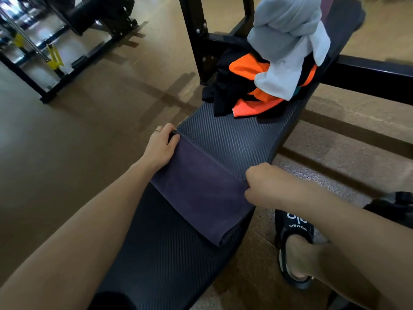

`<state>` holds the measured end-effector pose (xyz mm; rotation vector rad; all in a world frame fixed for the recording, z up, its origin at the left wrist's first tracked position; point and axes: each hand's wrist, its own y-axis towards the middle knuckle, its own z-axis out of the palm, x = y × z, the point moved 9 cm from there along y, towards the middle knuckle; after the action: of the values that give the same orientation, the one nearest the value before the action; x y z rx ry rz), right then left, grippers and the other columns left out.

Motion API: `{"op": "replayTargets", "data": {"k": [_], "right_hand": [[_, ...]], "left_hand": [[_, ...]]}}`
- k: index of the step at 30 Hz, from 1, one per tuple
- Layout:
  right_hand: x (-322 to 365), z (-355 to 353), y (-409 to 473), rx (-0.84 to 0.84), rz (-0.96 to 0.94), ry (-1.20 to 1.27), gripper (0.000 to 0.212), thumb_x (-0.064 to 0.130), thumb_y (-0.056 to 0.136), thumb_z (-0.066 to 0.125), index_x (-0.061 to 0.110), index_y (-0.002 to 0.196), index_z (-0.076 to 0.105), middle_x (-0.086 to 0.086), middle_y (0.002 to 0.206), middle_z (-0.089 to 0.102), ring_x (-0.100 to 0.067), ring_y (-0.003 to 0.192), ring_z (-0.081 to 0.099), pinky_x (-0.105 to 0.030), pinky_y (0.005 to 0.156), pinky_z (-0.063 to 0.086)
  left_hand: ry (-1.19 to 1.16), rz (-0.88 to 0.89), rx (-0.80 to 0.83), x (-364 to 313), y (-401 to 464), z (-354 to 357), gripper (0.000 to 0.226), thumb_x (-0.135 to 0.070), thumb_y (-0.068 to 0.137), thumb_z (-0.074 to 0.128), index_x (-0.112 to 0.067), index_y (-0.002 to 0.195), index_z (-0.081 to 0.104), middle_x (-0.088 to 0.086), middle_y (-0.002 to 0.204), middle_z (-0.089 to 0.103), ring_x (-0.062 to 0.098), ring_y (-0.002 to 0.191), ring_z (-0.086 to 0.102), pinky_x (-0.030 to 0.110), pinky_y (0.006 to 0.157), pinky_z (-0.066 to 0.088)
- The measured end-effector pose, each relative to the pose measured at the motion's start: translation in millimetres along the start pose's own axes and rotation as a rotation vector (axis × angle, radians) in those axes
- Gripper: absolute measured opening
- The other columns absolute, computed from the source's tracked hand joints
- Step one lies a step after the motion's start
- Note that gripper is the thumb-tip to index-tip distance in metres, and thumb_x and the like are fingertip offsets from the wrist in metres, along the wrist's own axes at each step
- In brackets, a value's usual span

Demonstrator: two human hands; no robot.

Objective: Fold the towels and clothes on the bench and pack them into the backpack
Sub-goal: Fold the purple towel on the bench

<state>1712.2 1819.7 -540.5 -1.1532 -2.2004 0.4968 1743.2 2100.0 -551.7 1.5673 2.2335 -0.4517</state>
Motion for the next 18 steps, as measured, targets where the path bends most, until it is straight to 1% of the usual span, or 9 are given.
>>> {"op": "replayTargets", "data": {"k": [4, 7, 9, 11, 13, 15, 18], "right_hand": [[1.4, 3.6, -0.7, 0.009, 0.007, -0.012, 0.025, 0.014, 0.092, 0.049, 0.017, 0.071, 0.038, 0.0, 0.074, 0.037, -0.028, 0.08, 0.048, -0.031, 0.069, 0.041], [1.1, 4.8, -1.1, 0.024, 0.02, -0.023, 0.026, 0.014, 0.094, 0.048, 0.017, 0.07, 0.036, -0.003, 0.079, 0.041, -0.027, 0.082, 0.048, -0.03, 0.07, 0.04], [-0.4, 3.9, -2.2, 0.032, 0.037, -0.025, 0.026, 0.014, 0.095, 0.047, 0.016, 0.071, 0.038, -0.003, 0.078, 0.043, -0.025, 0.078, 0.049, -0.028, 0.064, 0.039], [-2.3, 2.8, -3.2, 0.043, 0.056, -0.018, 0.026, 0.013, 0.095, 0.047, 0.015, 0.07, 0.041, -0.003, 0.072, 0.045, -0.023, 0.07, 0.049, -0.027, 0.055, 0.037], [-3.9, 1.4, -3.1, 0.054, 0.071, -0.013, 0.026, 0.012, 0.095, 0.046, 0.014, 0.069, 0.043, -0.003, 0.067, 0.046, -0.022, 0.066, 0.05, -0.027, 0.053, 0.039], [-4.7, 0.2, -2.5, 0.058, 0.082, -0.014, 0.026, 0.013, 0.096, 0.045, 0.013, 0.07, 0.044, -0.003, 0.066, 0.047, -0.018, 0.06, 0.048, -0.026, 0.051, 0.038], [-5.7, 1.9, -2.3, 0.065, 0.087, -0.021, 0.027, 0.013, 0.097, 0.045, 0.013, 0.069, 0.045, -0.003, 0.065, 0.047, -0.016, 0.058, 0.046, -0.025, 0.049, 0.036]], "left_hand": [[-0.037, 0.021, -0.025, -2.0, -0.9, 0.4, 0.008, -0.023, 0.106, 0.044, -0.022, 0.1, 0.048, 0.008, 0.103, 0.054, 0.02, 0.099, 0.047, 0.033, 0.085, 0.035], [-0.028, 0.023, -0.053, -0.1, -1.4, 1.1, 0.007, -0.026, 0.106, 0.043, -0.024, 0.101, 0.048, 0.007, 0.103, 0.053, 0.024, 0.101, 0.049, 0.041, 0.09, 0.04], [-0.001, 0.016, -0.069, 2.8, -2.4, 2.8, 0.007, -0.028, 0.106, 0.042, -0.024, 0.105, 0.048, 0.005, 0.103, 0.051, 0.027, 0.101, 0.049, 0.048, 0.092, 0.043], [0.038, 0.012, -0.09, 3.3, -3.6, 4.1, 0.01, -0.029, 0.106, 0.042, -0.021, 0.108, 0.048, 0.004, 0.105, 0.05, 0.029, 0.1, 0.05, 0.051, 0.091, 0.044], [0.073, 0.008, -0.112, 2.5, -4.5, 4.7, 0.013, -0.028, 0.106, 0.041, -0.018, 0.111, 0.048, 0.004, 0.106, 0.049, 0.03, 0.099, 0.05, 0.052, 0.089, 0.044], [0.102, 0.007, -0.132, 1.3, -5.2, 5.0, 0.015, -0.026, 0.106, 0.041, -0.016, 0.113, 0.048, 0.004, 0.107, 0.048, 0.031, 0.1, 0.05, 0.051, 0.088, 0.044], [0.119, -0.006, -0.148, 3.2, -5.4, 5.0, 0.017, -0.026, 0.106, 0.04, -0.014, 0.116, 0.049, 0.009, 0.112, 0.05, 0.033, 0.101, 0.051, 0.053, 0.089, 0.044]]}}
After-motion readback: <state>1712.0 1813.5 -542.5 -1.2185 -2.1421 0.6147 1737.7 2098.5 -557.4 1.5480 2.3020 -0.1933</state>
